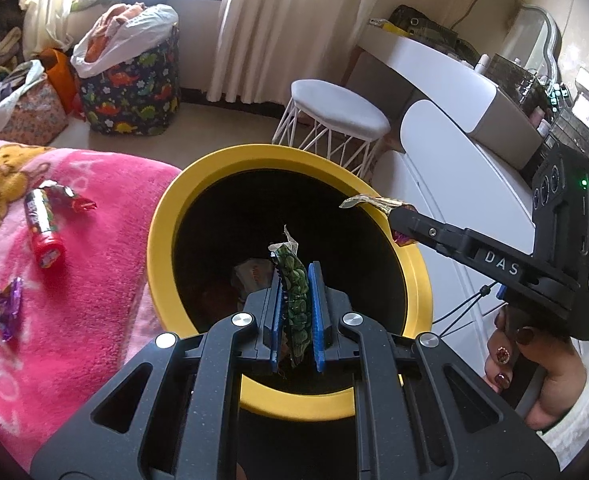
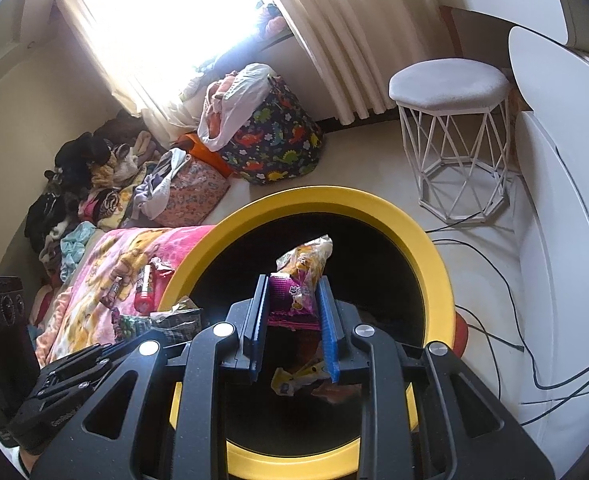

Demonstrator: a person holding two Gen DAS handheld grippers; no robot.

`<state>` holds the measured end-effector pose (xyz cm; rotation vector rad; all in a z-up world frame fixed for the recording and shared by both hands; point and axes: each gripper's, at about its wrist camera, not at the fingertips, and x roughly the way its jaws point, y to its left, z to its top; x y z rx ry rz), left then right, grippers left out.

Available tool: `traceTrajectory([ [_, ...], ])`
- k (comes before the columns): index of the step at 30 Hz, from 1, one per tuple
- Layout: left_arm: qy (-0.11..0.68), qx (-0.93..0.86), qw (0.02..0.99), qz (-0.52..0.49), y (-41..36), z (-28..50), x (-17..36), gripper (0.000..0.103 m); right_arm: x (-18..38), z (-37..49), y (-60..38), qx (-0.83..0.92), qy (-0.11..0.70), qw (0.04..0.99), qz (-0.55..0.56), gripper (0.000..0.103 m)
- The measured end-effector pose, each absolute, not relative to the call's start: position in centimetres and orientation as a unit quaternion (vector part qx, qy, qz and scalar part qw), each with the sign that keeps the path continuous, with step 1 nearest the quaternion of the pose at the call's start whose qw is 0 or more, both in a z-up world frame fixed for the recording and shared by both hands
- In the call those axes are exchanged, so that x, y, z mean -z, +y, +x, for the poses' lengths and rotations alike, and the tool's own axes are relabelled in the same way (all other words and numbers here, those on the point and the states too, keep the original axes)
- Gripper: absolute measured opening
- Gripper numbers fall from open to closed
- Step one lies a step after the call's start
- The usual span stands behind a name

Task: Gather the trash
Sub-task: 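Open both tools to drop the green pack and purple wrapper into the bin, then grasp the silver candy wrapper with the left tool while the right tool grasps the red candy tube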

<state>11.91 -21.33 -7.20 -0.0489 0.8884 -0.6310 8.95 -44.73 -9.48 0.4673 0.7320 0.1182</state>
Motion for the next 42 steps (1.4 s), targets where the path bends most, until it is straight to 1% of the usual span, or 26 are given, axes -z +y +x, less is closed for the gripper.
traceTrajectory([
  [9,0.424,0.294,0.856,-0.028,-21.3,12.7,7.6,0.008,9.8,9.2,-44.4,-0.056,0.364,0.903,0.223,0.025],
  [10,0.423,0.292,0.857,-0.030,-21.2,12.7,7.6,0.008,9.7,9.2,-44.4,-0.057,0.363,0.903,0.224,0.027],
  [11,0.422,0.290,0.858,-0.031,-21.1,12.6,7.6,0.008,9.7,9.3,-44.4,-0.056,0.362,0.903,0.223,0.031],
  [12,0.421,0.288,0.860,-0.031,-21.0,12.6,7.5,0.011,9.7,9.2,-44.4,-0.055,0.361,0.904,0.222,0.035],
  [13,0.418,0.284,0.862,-0.030,-20.8,12.6,7.4,0.016,9.6,9.2,-44.3,-0.054,0.360,0.905,0.221,0.036],
  [14,0.416,0.283,0.864,-0.032,-20.7,12.6,7.2,0.028,9.7,9.1,-44.3,-0.056,0.359,0.905,0.222,0.037],
  [15,0.414,0.282,0.865,-0.034,-20.5,12.5,7.1,0.037,9.6,9.1,-44.3,-0.056,0.358,0.905,0.222,0.041],
  [16,0.412,0.281,0.866,-0.037,-20.3,12.5,7.0,0.039,9.5,9.1,-44.3,-0.055,0.357,0.906,0.221,0.042],
  [17,0.409,0.279,0.868,-0.039,-20.1,12.4,6.8,0.043,9.5,9.0,-44.3,-0.054,0.356,0.907,0.220,0.044],
  [18,0.406,0.277,0.870,-0.041,-19.8,12.4,6.6,0.050,9.4,9.0,-44.2,-0.055,0.355,0.907,0.219,0.045],
  [20,0.398,0.272,0.875,-0.047,-19.3,12.3,6.1,0.061,9.2,8.9,-44.1,-0.055,0.352,0.909,0.218,0.048],
  [22,0.389,0.266,0.881,-0.051,-18.7,12.1,5.6,0.067,8.8,8.7,-43.8,-0.056,0.347,0.912,0.210,0.050],
  [24,0.381,0.258,0.886,-0.052,-18.2,12.1,5.1,0.076,8.4,8.6,-43.6,-0.058,0.341,0.915,0.206,0.053],
  [25,0.375,0.252,0.891,-0.052,-17.9,12.0,4.8,0.078,8.2,8.5,-43.5,-0.060,0.337,0.917,0.204,0.054],
  [26,0.369,0.244,0.895,-0.050,-17.5,11.9,4.6,0.080,8.0,8.5,-43.5,-0.061,0.335,0.918,0.203,0.058],
  [28,0.361,0.236,0.901,-0.048,-16.9,11.8,4.1,0.083,7.6,8.4,-43.1,-0.067,0.328,0.921,0.199,0.060],
  [30,0.352,0.226,0.907,-0.047,-16.3,11.7,3.6,0.091,7.1,8.4,-42.6,-0.072,0.322,0.924,0.195,0.062],
  [42,0.318,0.180,0.930,-0.047,-13.2,11.2,1.8,0.092,5.0,8.2,-39.6,-0.108,0.291,0.935,0.170,0.072],
])
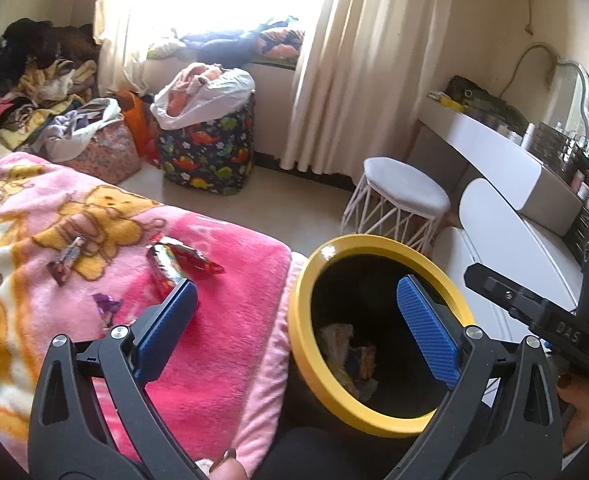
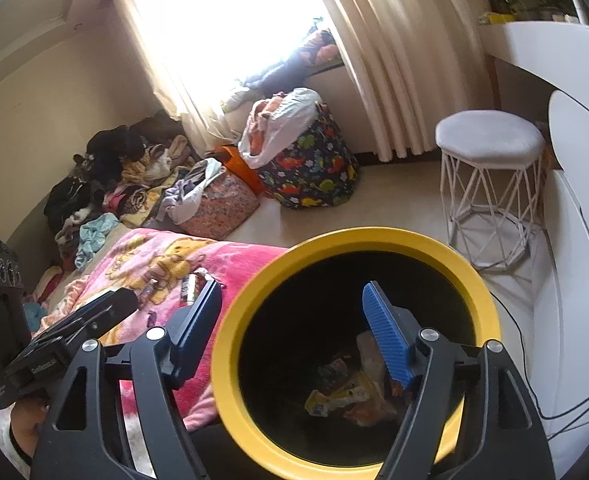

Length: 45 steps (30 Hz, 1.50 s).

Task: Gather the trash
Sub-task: 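Grasp the silver candy wrapper with the left tool while the right tool grasps the red candy tube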

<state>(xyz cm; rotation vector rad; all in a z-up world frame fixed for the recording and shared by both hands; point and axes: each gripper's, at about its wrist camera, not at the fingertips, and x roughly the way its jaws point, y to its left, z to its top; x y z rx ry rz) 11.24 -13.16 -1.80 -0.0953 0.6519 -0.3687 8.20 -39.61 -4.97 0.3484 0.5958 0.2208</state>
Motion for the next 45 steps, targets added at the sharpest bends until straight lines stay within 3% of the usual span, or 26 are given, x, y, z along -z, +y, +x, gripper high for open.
traceTrajectory([
  [21,0.284,0.115,0.949,-0.080,-6.7,11.3,0.8,0.092,3.0,9.9,-33.1,-0.172,0.278,0.938,0.114,0.078],
  [40,0.294,0.043,0.948,-0.117,0.7,12.4,2.4,0.092,4.3,13.3,-24.4,-0.248,0.318,0.914,0.045,0.078],
  [45,0.303,0.025,0.944,-0.128,2.7,13.1,3.5,0.092,5.5,15.2,-22.6,-0.258,0.342,0.903,0.041,0.073],
])
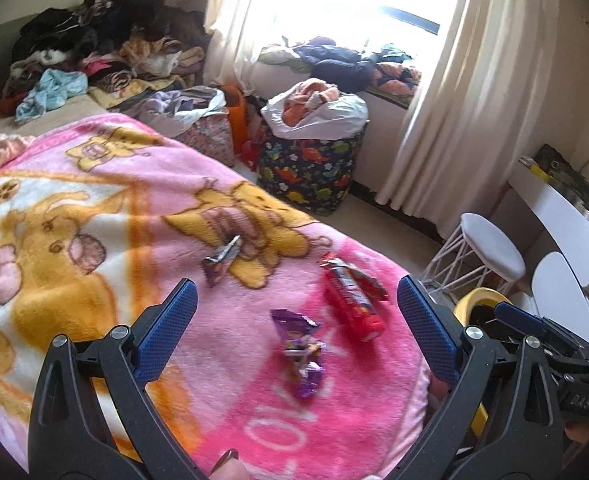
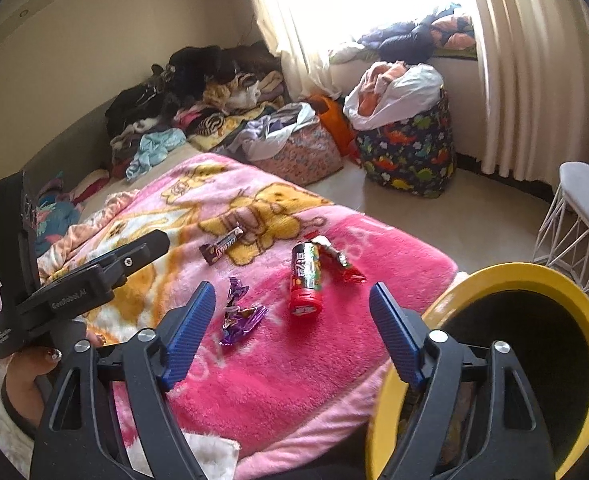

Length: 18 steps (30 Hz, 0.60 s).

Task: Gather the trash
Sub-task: 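Grasp the silver candy wrapper with the left tool while the right tool grasps the red candy tube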

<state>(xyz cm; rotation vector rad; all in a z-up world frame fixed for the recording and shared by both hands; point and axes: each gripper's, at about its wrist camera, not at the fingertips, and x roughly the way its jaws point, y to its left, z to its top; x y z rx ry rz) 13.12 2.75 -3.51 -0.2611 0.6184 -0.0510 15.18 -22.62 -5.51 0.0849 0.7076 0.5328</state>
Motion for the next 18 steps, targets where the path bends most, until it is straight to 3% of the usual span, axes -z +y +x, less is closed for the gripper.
traceTrajectory([
  [10,0.331,-0.002,0.929,-0.164,6.4,15.9,6.6,0.090,8.4,19.5,-19.6,-0.256,0.405,0.877,0.030,0.060],
  [18,0.349,-0.004,0.919,-0.182,7.8,18.6,8.5,0.070,11.3,22.5,-17.4,-0.246,0.452,0.857,0.022,0.049],
])
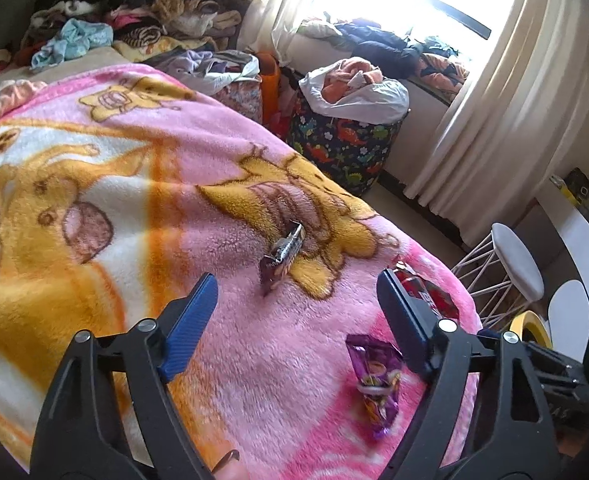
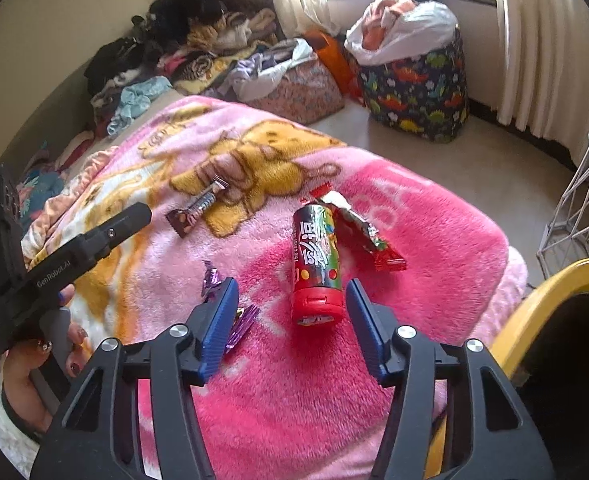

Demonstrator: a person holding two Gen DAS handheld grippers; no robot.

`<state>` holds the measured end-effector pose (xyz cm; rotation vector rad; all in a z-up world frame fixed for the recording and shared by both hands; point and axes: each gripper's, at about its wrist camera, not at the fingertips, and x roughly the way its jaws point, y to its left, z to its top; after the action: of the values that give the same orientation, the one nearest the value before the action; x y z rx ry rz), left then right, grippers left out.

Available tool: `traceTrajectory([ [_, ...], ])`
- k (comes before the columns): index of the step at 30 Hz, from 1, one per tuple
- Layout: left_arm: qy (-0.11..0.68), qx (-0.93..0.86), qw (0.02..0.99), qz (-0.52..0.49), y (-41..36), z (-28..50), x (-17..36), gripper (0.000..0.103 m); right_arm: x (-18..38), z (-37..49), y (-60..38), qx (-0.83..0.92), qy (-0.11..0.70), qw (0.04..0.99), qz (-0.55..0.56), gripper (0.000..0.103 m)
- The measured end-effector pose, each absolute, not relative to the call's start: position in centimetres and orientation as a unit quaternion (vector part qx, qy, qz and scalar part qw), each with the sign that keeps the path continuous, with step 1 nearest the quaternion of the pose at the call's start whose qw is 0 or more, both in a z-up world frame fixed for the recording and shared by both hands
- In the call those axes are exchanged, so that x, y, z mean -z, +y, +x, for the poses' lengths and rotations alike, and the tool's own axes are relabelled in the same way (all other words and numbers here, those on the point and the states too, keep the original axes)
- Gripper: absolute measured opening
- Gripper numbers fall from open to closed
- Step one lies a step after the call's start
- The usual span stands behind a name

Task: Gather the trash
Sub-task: 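Grasp the silver candy wrapper with the left tool while the right tool grasps the red candy tube, then carry the silver wrapper and red candy tube over the yellow bin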

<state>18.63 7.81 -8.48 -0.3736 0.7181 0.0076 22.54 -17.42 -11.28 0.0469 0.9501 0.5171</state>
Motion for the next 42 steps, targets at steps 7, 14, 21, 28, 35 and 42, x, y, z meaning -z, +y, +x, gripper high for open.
traceTrajectory([
  [7,0.372,-0.001,0.907,-0.197,8.5,20.6,10.3,0.058,13.6,24.9,-16.1,-0.226,0.489,0.842,0.012,0.043],
  [14,0.393,-0.005,0.893,-0.221,9.2,22.3,12.1,0.045,15.1,25.7,-15.4,-0.222,0.511,0.831,0.000,0.032],
  [21,0.401,0.000,0.890,-0.219,8.9,23.3,12.5,0.024,14.1,24.3,-16.6,-0.242,0.491,0.836,0.028,0.032],
  [28,0.391,0.006,0.897,-0.206,8.0,22.2,11.5,0.005,12.4,22.2,-18.4,-0.259,0.470,0.842,0.059,0.032],
  [35,0.366,0.021,0.908,-0.202,7.0,20.3,9.1,0.004,10.6,20.4,-19.0,-0.268,0.451,0.849,0.064,0.032],
  [42,0.346,0.042,0.917,-0.193,5.5,18.7,6.4,0.004,8.8,18.7,-19.6,-0.272,0.430,0.858,0.065,0.032],
])
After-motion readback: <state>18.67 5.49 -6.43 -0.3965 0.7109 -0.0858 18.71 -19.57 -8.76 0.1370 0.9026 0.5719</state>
